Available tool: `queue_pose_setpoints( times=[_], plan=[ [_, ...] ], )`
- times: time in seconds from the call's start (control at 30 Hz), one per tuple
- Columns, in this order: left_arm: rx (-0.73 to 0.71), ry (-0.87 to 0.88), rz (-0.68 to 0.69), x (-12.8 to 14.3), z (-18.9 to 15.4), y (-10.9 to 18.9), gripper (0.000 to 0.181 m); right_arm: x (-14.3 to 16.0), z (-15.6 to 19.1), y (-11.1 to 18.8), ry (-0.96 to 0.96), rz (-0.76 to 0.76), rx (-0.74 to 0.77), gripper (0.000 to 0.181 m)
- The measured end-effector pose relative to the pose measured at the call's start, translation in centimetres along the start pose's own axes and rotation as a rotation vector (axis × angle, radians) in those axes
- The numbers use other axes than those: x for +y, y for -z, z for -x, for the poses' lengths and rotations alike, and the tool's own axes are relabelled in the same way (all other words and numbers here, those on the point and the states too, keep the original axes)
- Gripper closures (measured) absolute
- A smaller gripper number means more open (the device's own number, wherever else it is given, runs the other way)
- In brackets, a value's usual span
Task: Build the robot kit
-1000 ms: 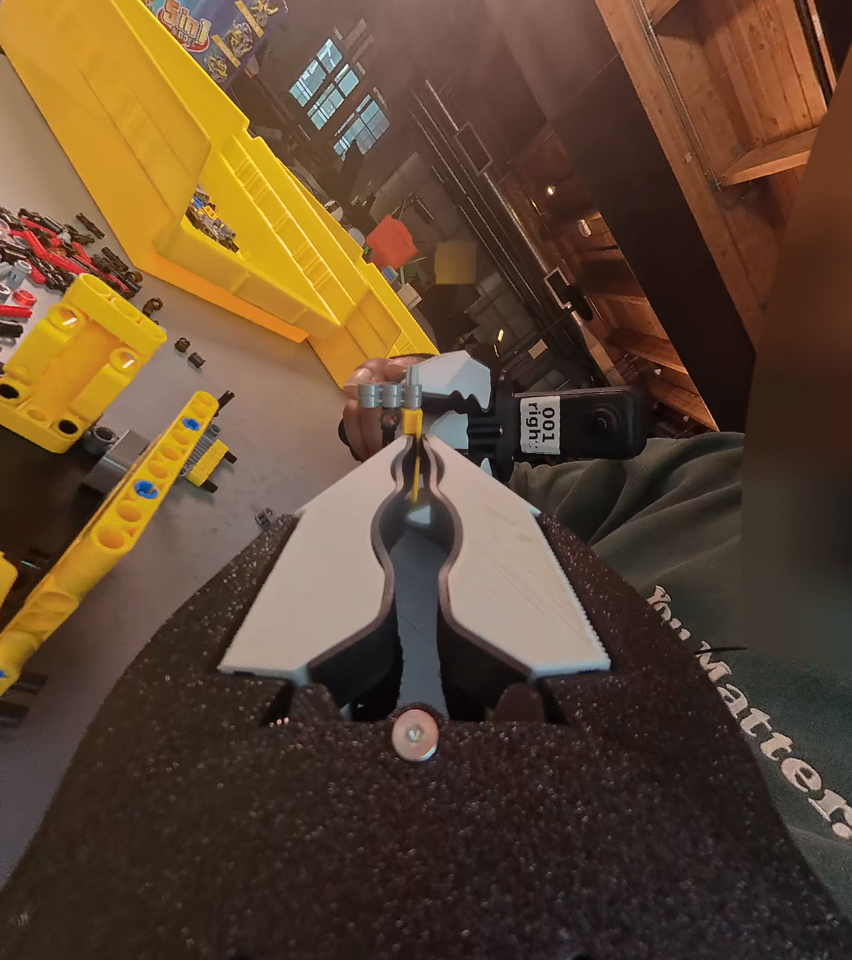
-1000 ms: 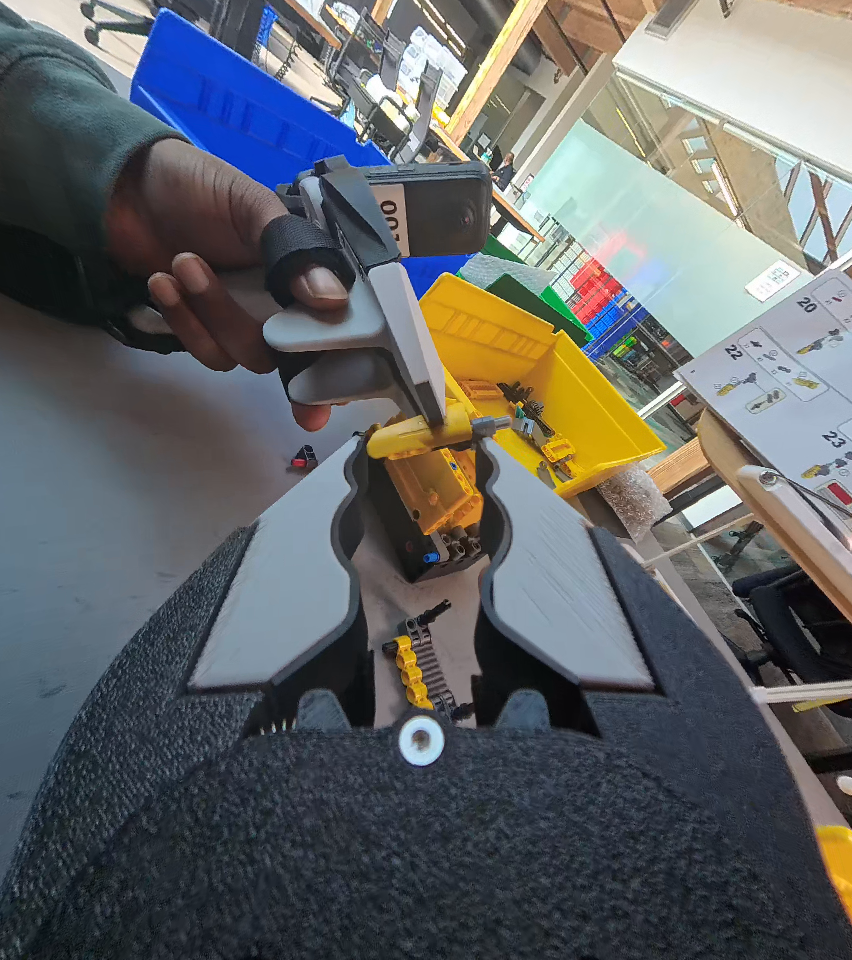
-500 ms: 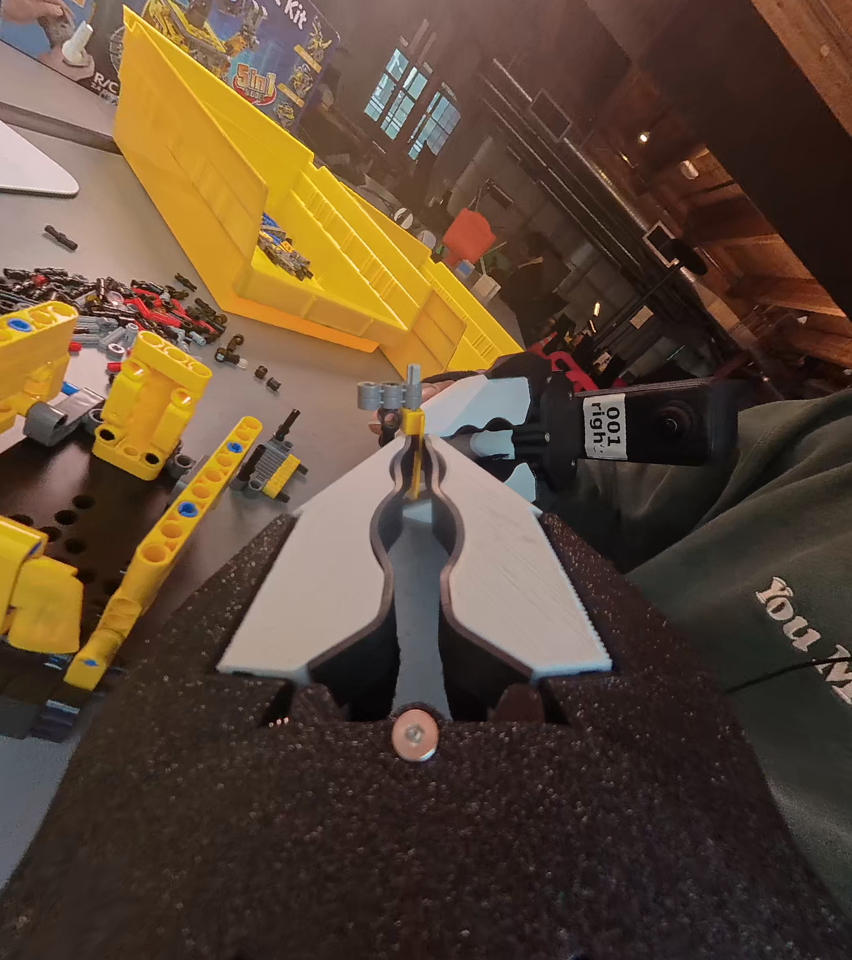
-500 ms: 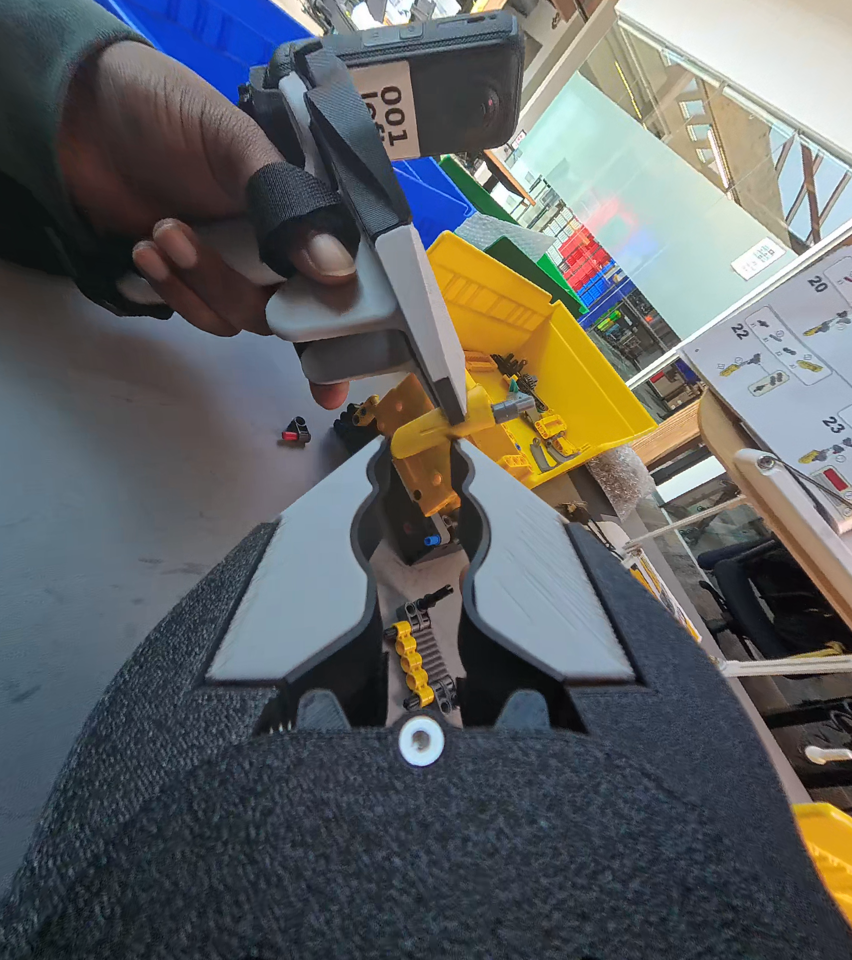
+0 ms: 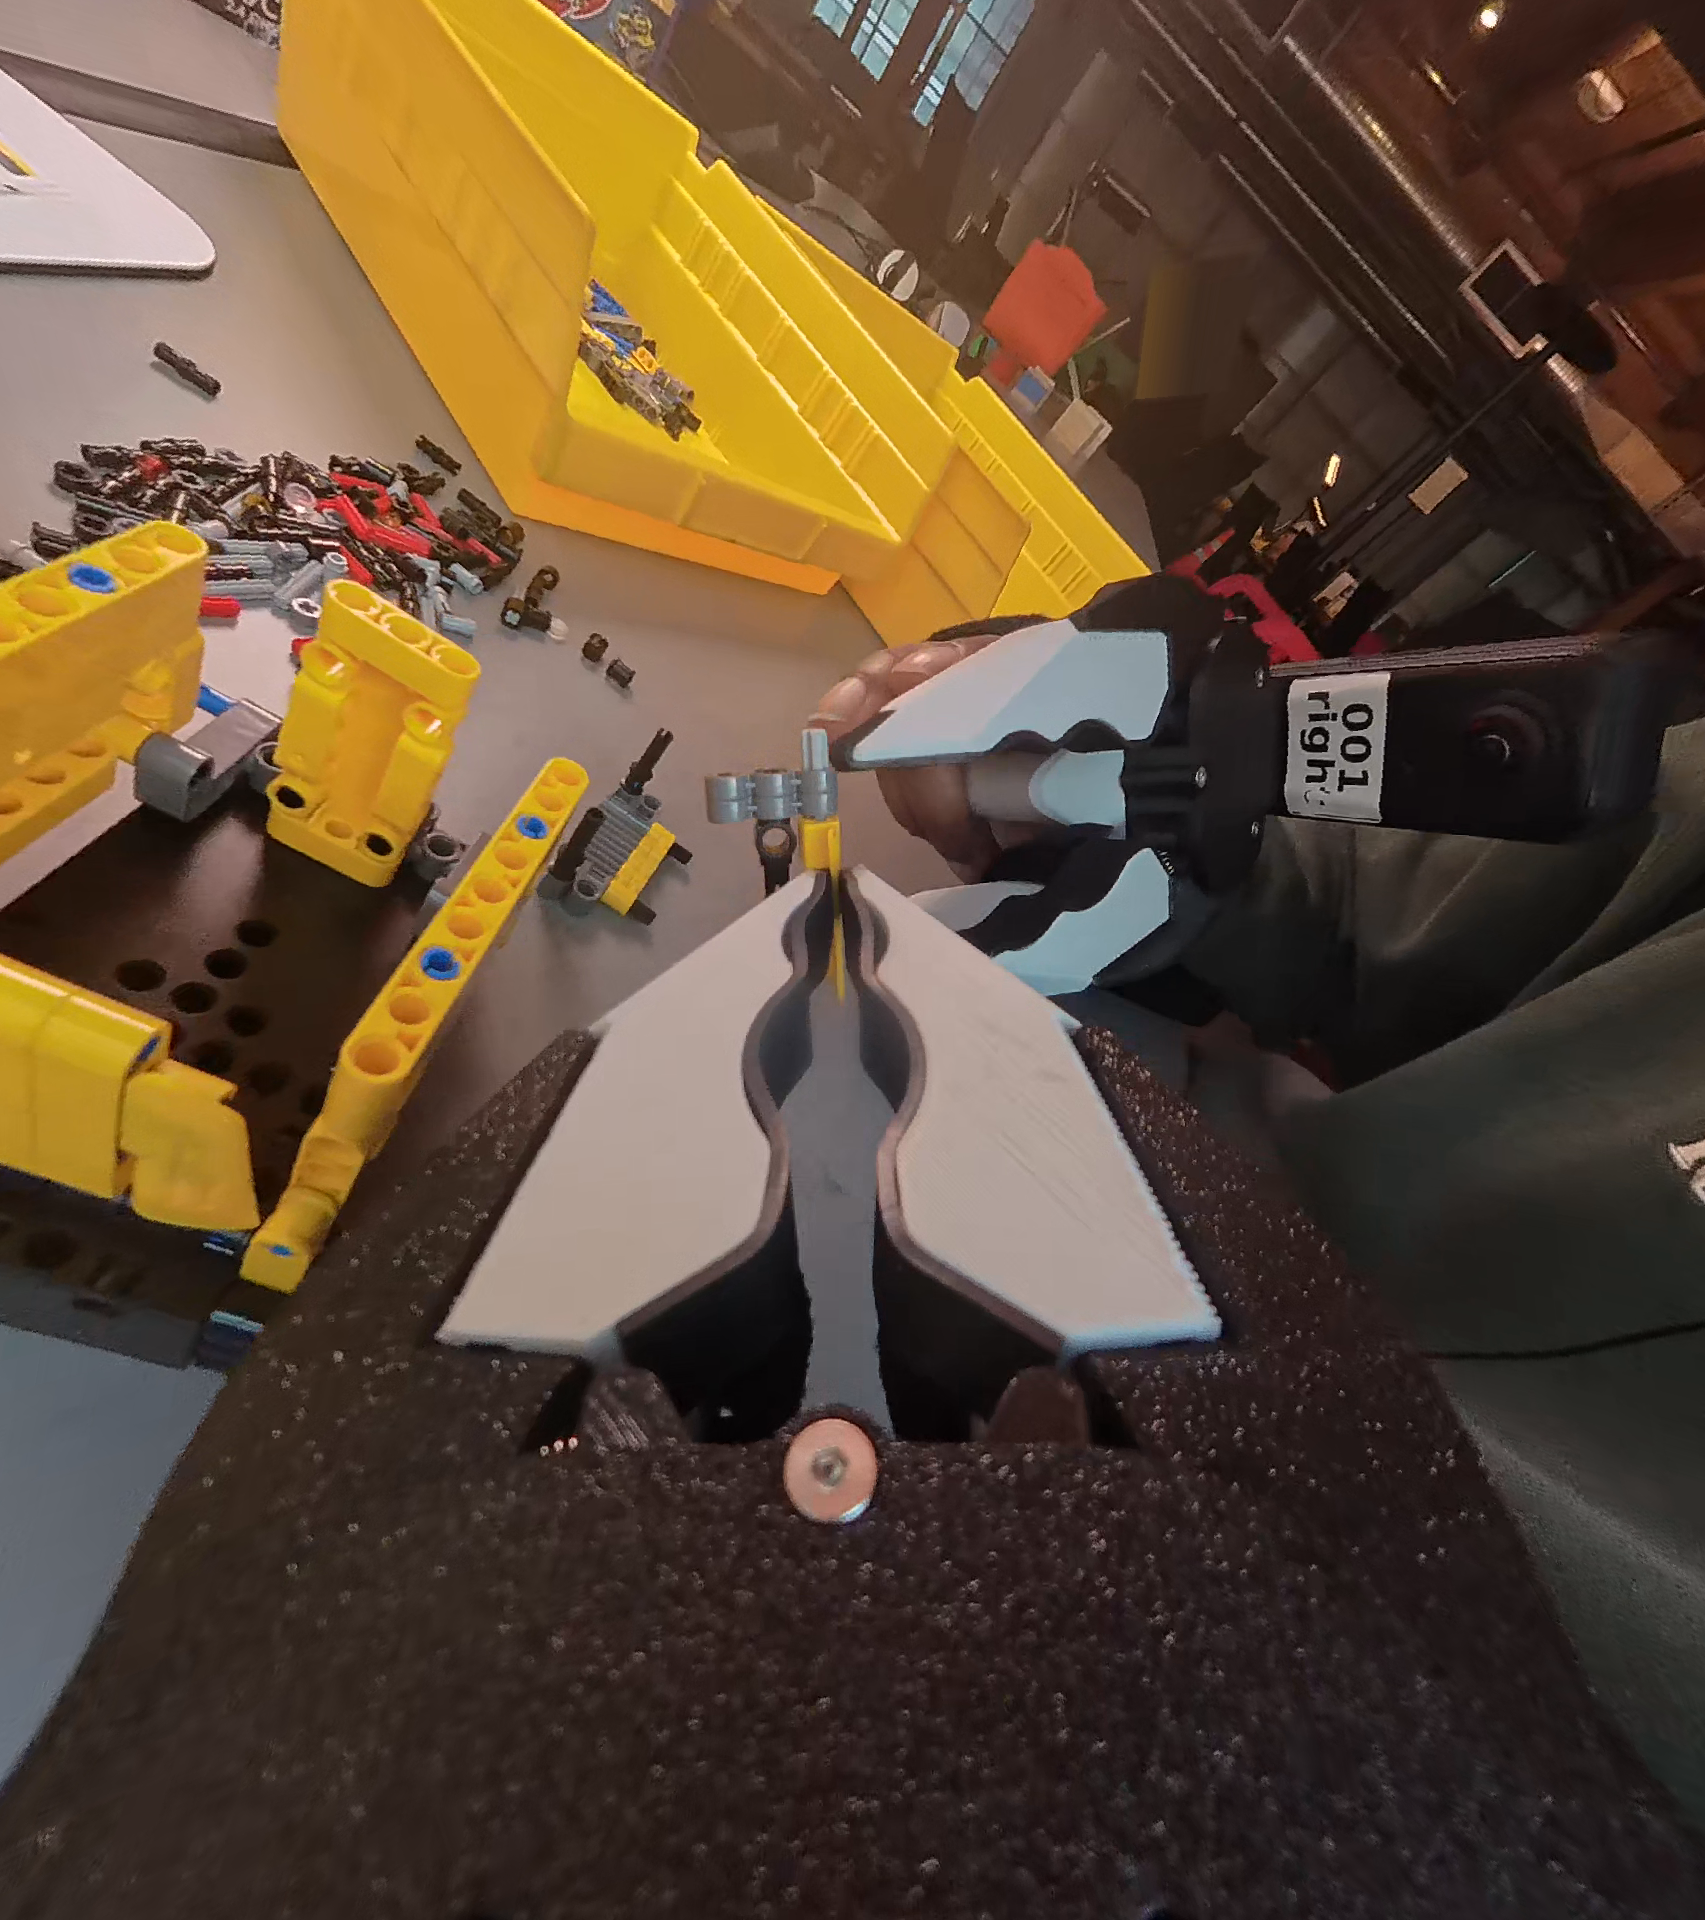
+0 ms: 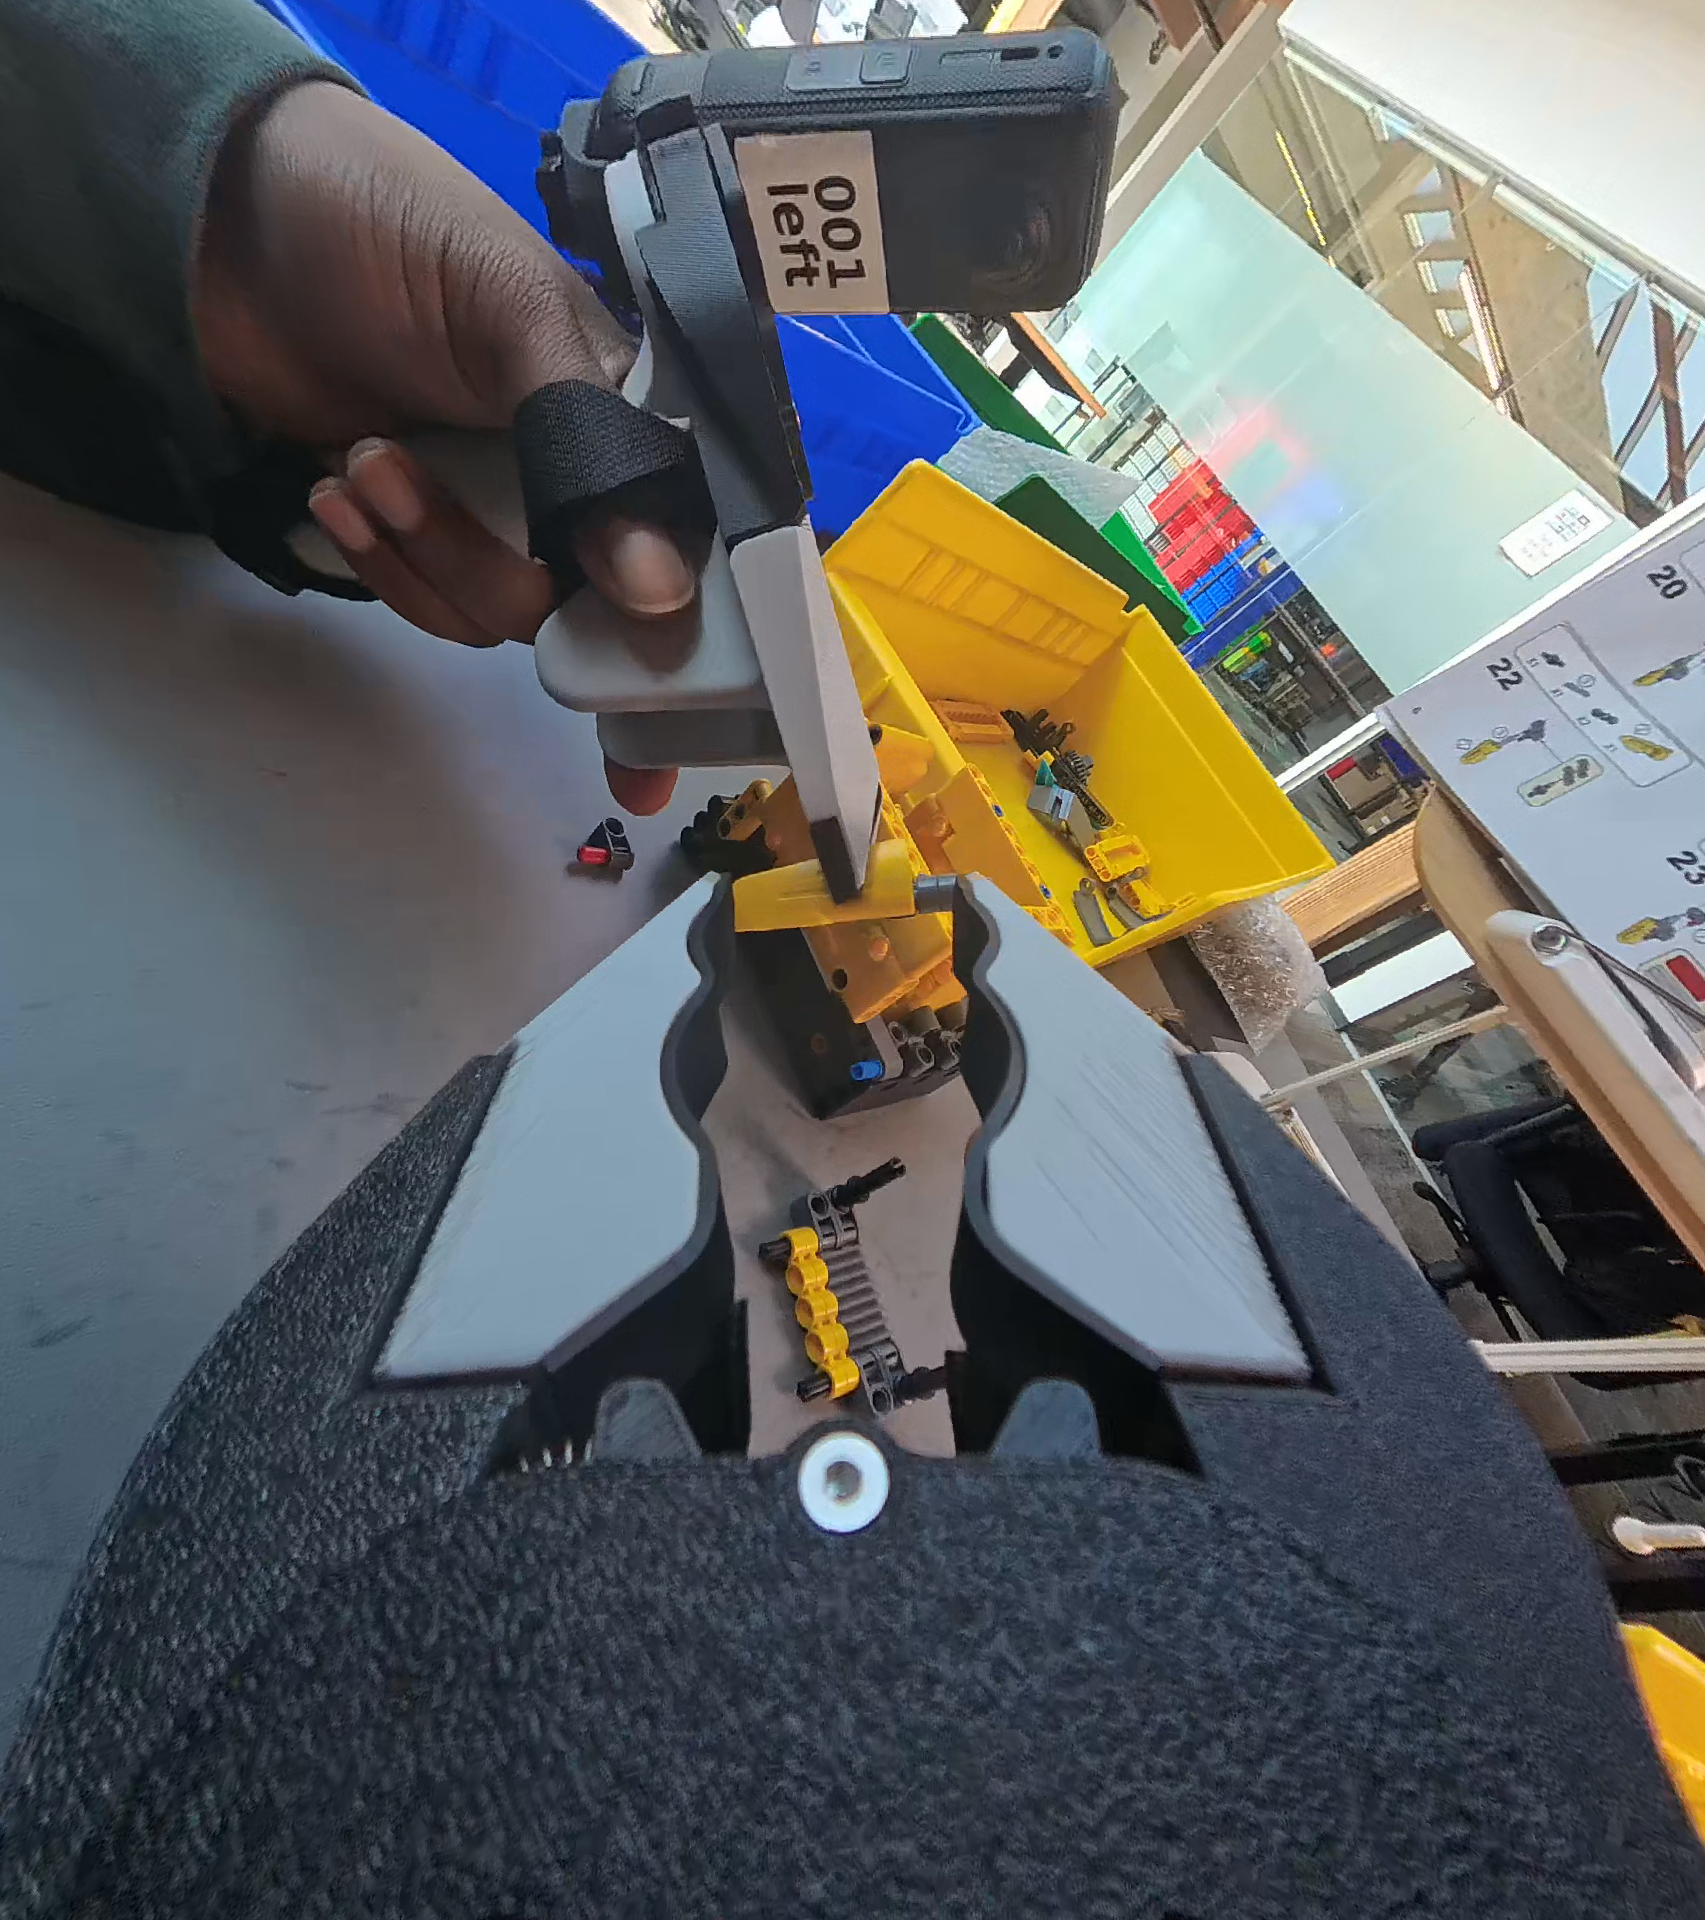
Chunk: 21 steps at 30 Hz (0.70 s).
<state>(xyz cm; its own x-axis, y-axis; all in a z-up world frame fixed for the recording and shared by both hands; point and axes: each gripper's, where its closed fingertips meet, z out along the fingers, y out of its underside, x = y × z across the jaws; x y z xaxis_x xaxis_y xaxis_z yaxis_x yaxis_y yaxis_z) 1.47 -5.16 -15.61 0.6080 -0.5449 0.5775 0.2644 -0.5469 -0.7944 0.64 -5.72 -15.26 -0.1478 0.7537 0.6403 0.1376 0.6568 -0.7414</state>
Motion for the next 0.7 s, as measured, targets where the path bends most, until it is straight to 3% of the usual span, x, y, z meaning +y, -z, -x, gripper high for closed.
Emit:
queue_pose_setpoints(
  times=[0.27, 0.53, 0.6, 0.7],
  plan=[
    [-0.021, -0.032, 0.039, 0.6, 0.0, -0.1, 0.181, 0.4, 0.2, -0.1, -0.012, 0.018, -0.015, 0.145],
    [-0.017, -0.038, 0.073, 1.6, -0.1, -0.8, 0.181, 0.4, 0.8, -0.1, -0.09, 0.008, -0.05, 0.164],
    [-0.017, -0.054, 0.055, 1.3, -0.3, -0.8, 0.181, 0.2, 0.4, 0.1, -0.035, -0.004, -0.026, 0.164],
    [-0.029, -0.087, 0.053, 0.9, -0.3, -0.7, 0.181, 0.1, 0.1, 0.1, -0.158, -0.01, -0.071, 0.163]
  ],
)
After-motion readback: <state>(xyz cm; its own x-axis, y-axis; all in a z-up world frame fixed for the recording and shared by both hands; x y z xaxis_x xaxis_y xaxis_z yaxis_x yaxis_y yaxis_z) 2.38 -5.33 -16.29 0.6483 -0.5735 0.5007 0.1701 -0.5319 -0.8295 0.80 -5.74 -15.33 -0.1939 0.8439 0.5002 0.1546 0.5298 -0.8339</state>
